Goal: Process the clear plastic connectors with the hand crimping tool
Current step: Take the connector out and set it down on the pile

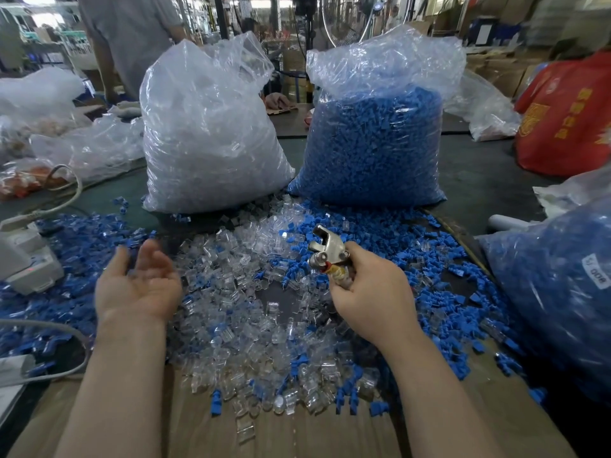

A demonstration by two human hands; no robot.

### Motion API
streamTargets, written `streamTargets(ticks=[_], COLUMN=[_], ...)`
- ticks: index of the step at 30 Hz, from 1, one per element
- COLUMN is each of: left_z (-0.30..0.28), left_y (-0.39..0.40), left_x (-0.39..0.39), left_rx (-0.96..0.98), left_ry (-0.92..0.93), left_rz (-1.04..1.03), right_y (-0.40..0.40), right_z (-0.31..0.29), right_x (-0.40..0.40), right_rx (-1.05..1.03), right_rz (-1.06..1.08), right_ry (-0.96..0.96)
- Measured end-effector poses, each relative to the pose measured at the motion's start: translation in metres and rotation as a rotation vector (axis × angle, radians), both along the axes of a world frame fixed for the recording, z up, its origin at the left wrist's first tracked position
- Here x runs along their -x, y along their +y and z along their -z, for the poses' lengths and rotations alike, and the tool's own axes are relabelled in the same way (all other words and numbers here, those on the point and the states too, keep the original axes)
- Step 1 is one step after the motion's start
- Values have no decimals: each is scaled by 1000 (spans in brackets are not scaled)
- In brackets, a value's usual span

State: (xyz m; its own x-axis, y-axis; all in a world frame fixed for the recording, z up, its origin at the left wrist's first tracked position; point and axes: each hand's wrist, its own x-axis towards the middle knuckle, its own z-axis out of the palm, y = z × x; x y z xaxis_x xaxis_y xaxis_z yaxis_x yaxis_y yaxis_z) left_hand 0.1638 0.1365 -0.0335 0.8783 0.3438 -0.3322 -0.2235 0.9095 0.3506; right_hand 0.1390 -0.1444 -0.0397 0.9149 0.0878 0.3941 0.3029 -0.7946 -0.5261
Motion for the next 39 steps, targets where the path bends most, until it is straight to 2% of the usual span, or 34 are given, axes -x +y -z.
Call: streamTargets(ticks=[2,5,6,8,12,16,19,23,25,29,33,35,39], left_z=[-17,-34,-39,-42,-36,-36,-34,-31,-29,-13,-1,2,5], left_y=[-21,-62,-74,-97,-119,-121,-116,-109,-110,-113,-114,-111,-108], left_x=[6,13,16,24,25,24,21,17,17,13,10,9,9], left_rx=[-376,-1000,-1169,-1359,-1383,-1307,-1278,-1240,-1364,-1858,-2311,-2403,-2443], left_ry=[38,-19,-40,-66,-103,-67,-47,-87,-116,-67,148,228,246], left_rz=[189,473,565,732,805,697,555,469,478,422,379,353,387], right_y=[0,-1,-1,0,3,4,2,2,2,-8,-10,-10,-9], right_z=[0,0,-1,-1,-1,-1,1,1,0,-1,3,5,7], right_x=[-1,-2,-2,-1,-1,-2,-1,-1,-1,-4,-6,-6,-8], right_rx=[40,110,126,151,176,237,276,213,151,-35,-122,-128,-171], right_rz=[14,39,41,36,16,33,90,188,222,253,272,291,284], right_ry=[-3,-9,-20,-51,-83,-112,-65,-54,-9,-35,16,29,73])
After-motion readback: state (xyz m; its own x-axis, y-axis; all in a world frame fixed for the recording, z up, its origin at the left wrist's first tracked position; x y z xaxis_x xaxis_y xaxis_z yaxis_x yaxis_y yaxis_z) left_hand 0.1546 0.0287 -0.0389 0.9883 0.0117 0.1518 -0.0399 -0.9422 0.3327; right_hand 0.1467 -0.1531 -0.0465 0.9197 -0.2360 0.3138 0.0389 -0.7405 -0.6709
